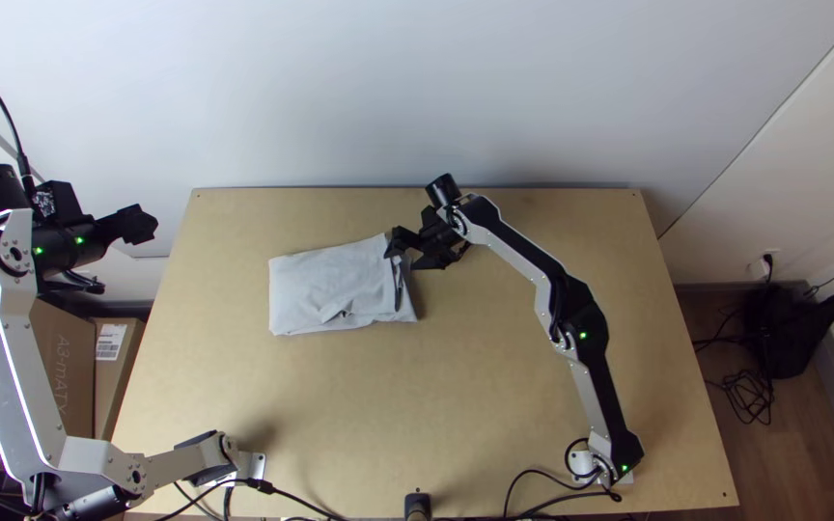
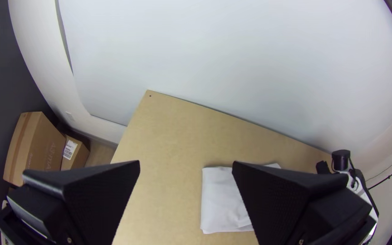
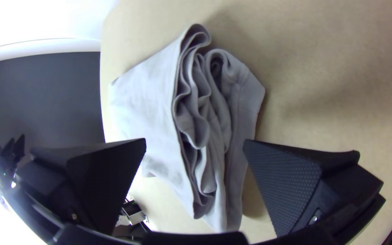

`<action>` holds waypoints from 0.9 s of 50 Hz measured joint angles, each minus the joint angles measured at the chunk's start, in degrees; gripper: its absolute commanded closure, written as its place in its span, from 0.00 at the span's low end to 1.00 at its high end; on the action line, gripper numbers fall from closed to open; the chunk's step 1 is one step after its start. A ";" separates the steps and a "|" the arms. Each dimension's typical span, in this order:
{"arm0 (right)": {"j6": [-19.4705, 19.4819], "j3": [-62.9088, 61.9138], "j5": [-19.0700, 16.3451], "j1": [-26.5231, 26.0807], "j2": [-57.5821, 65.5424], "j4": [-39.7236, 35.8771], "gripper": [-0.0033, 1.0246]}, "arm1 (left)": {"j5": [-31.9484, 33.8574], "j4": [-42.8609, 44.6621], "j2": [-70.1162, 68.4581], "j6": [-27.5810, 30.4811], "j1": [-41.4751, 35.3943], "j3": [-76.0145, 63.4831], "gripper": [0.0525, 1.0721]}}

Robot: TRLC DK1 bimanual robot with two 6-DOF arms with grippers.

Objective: Fold the t-shirt

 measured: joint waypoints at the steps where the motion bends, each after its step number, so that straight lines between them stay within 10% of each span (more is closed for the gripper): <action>1: 0.04 0.42 -0.07 0.00 0.61 -0.13 0.04 | 0.00 0.00 0.00 0.15 0.00 0.07 0.04; 15: -0.04 4.76 -1.07 0.83 5.60 -1.62 0.04 | 0.00 0.00 1.99 0.15 -0.28 3.98 0.04; 18: -0.22 4.90 -1.62 1.64 6.03 -2.27 0.24 | 0.00 0.00 2.54 0.15 -0.44 4.83 0.04; 24: -2.97 5.49 -2.14 3.06 6.80 -5.33 0.96 | 0.00 0.00 3.19 0.15 -0.96 5.97 0.04; 45: -11.21 -8.98 -4.17 -4.46 0.00 -3.56 0.97 | 0.00 -0.13 4.04 0.15 -1.62 9.33 0.04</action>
